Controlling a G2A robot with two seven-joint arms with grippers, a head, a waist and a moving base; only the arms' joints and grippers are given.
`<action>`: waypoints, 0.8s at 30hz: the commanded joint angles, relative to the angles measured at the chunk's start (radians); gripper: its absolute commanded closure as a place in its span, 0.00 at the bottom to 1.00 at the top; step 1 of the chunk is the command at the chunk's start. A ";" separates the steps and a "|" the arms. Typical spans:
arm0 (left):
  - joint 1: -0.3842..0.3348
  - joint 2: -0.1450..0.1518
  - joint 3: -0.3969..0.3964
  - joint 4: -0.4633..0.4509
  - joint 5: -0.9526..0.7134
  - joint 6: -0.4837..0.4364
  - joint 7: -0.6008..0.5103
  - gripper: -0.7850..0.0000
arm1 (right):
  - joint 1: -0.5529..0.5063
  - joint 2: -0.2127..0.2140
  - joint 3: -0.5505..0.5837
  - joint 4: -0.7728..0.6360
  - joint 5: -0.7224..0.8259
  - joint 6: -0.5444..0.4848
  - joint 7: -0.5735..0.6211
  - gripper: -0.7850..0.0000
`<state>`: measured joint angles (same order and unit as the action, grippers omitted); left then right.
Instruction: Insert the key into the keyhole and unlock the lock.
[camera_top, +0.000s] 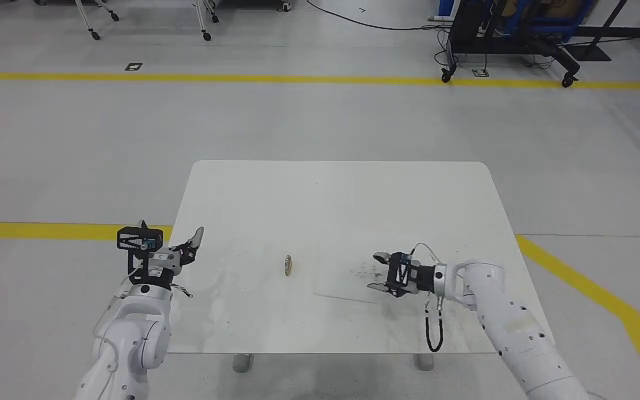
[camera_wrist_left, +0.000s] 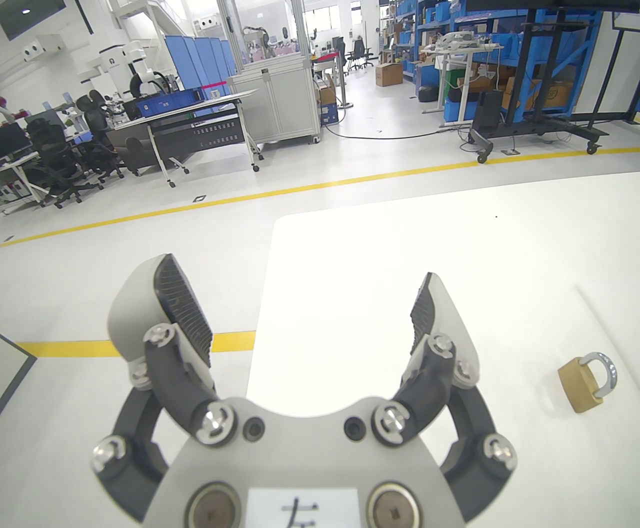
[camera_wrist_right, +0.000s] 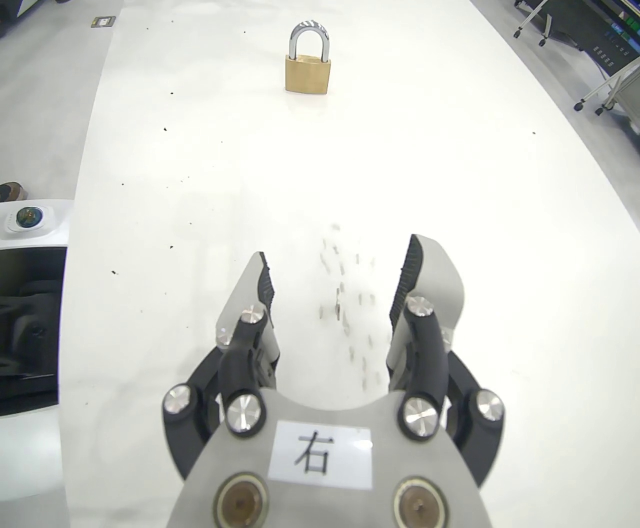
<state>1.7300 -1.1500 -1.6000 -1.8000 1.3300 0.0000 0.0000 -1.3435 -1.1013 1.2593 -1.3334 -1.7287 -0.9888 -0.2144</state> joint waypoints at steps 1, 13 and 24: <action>0.000 0.000 0.000 0.000 0.000 0.000 0.000 0.00 | 0.001 0.003 0.000 0.007 0.000 -0.004 -0.003 0.51; 0.000 0.000 0.000 0.000 0.000 0.000 0.000 0.00 | 0.012 0.014 -0.019 0.030 0.001 -0.012 0.017 0.87; 0.000 0.000 0.000 0.000 0.000 0.000 0.000 0.00 | 0.014 0.027 -0.026 0.019 0.003 -0.011 0.029 1.00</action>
<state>1.7300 -1.1500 -1.6000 -1.8000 1.3300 0.0000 0.0000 -1.3278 -1.0760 1.2320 -1.3110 -1.7256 -1.0023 -0.1832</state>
